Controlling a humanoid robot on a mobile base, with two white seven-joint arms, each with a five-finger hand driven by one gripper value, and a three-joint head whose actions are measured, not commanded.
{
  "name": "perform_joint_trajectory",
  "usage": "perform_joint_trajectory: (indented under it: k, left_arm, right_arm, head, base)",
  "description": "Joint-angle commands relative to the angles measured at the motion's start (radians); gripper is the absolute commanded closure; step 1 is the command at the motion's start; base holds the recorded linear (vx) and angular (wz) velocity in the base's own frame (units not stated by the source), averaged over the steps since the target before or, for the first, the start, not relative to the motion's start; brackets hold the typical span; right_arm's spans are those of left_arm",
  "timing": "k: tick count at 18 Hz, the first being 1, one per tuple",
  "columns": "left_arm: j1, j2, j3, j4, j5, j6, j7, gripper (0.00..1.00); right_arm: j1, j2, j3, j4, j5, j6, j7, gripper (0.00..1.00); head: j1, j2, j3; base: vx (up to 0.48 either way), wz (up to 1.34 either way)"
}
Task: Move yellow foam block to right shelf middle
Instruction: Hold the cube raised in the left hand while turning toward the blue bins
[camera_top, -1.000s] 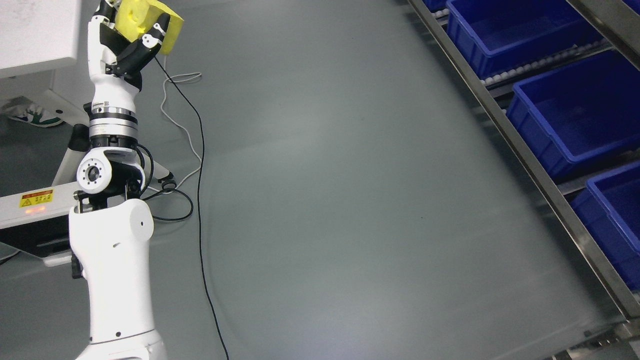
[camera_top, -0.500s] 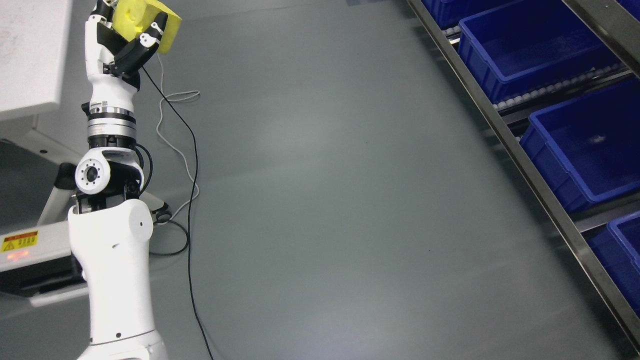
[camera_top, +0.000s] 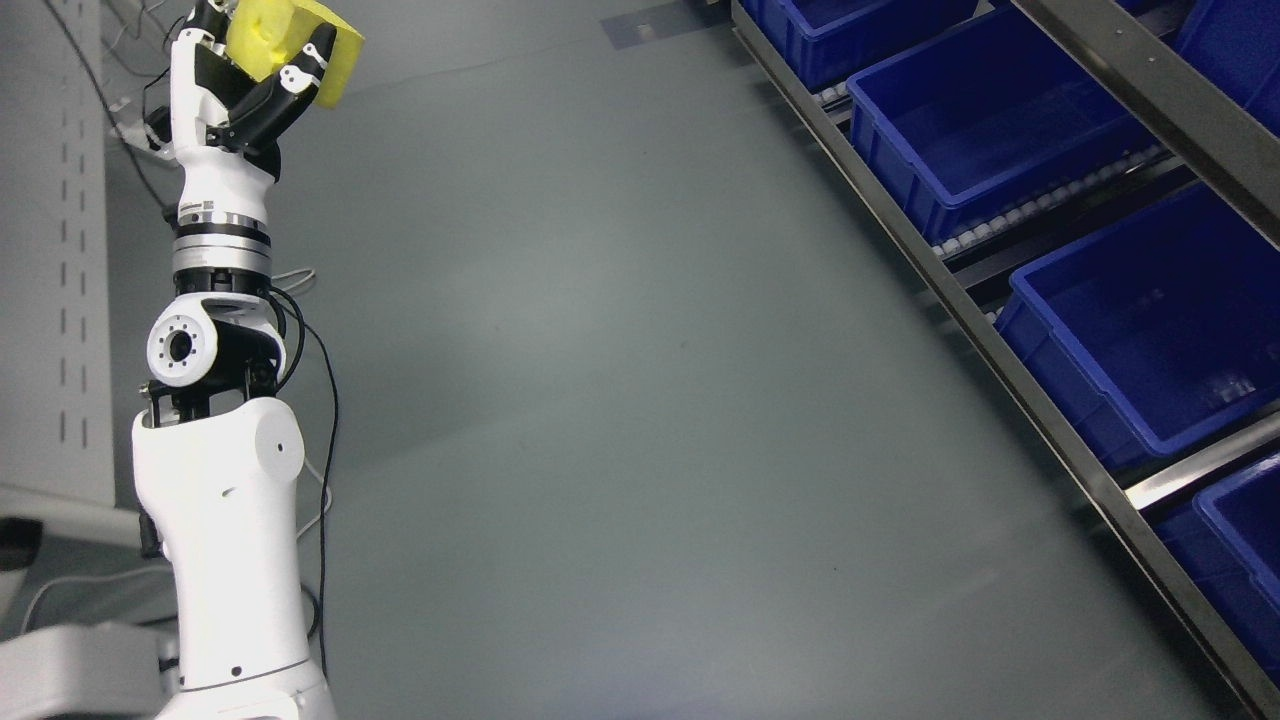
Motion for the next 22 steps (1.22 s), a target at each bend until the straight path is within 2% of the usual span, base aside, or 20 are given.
perform_joint_trajectory:
  k: [1,14,22]
  left_arm:
    - [0.005,0.017,0.002,-0.019,0.0,0.001,0.0,0.59]
    - [0.025,0.017,-0.004,-0.054,0.0,0.004,-0.004,0.58]
    - [-0.017,0.017,-0.202,-0.138,0.001,0.009,-0.01,0.55]
  right_arm:
    - [0.001,-0.017,0.0,-0.017,0.003,0.001,0.001,0.0]
    - [0.001,-0.017,0.0,-0.017,0.003,0.001,0.001,0.0]
    - [0.001,-0.017,0.0,-0.017,0.003,0.001,0.001,0.0]
  head:
    - [0.0,0.0,0.0]
    - [0.0,0.0,0.0]
    - [0.0,0.0,0.0]
  base:
    - [0.483,-0.32]
    - [0.526,-0.17]
    - [0.461,-0.38]
